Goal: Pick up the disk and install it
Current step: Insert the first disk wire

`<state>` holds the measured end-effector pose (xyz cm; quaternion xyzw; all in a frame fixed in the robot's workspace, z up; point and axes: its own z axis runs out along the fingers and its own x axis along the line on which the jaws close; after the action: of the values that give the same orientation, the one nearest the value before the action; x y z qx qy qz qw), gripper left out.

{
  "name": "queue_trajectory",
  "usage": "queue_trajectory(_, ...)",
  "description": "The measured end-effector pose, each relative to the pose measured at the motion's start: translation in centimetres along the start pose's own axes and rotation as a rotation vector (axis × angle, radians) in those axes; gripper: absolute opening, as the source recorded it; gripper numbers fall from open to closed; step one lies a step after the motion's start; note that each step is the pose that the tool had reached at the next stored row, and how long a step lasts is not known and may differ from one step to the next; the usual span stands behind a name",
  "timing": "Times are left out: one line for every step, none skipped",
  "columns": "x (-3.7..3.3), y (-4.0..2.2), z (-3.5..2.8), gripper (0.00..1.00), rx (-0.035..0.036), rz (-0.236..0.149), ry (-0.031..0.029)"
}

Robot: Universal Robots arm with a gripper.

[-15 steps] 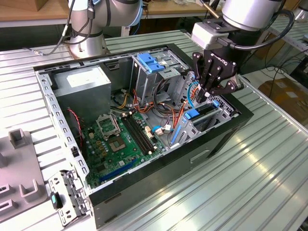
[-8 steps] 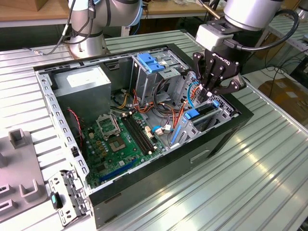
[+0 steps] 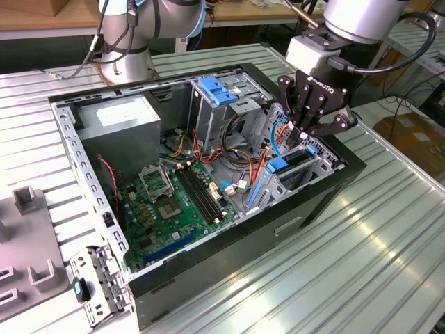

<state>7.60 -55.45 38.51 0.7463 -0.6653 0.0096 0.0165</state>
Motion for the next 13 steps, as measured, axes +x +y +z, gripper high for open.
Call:
queue_trajectory(0.03,-0.24,0.02,0.11,0.0001,-0.004,0.0005)
queue_trajectory(0.04,-0.42,0.01,0.11,0.0002,-0.008,0.0008)
queue_trajectory(0.05,-0.67,0.01,0.11,0.0004,-0.014,0.0009)
queue_trajectory(0.05,-0.71,0.02,0.11,0.0005,-0.017,0.0008)
queue_trajectory(0.05,-0.71,0.02,0.11,0.0006,-0.017,0.0008)
queue_trajectory(0.06,-0.71,0.02,0.11,0.0006,-0.018,0.0008)
queue_trajectory(0.06,-0.71,0.02,0.11,0.0007,-0.020,0.0009)
queue_trajectory(0.06,-0.71,0.02,0.11,0.0007,-0.022,0.0009)
queue_trajectory(0.06,-0.71,0.02,0.11,0.0007,-0.022,0.0009)
queue_trajectory(0.06,-0.71,0.02,0.11,0.0007,-0.022,0.0009)
queue_trajectory(0.06,-0.71,0.02,0.11,0.0007,-0.022,0.0009)
queue_trajectory(0.06,-0.71,0.02,0.11,0.0007,-0.022,0.0009)
queue_trajectory(0.06,-0.71,0.02,0.11,0.0007,-0.022,0.0009)
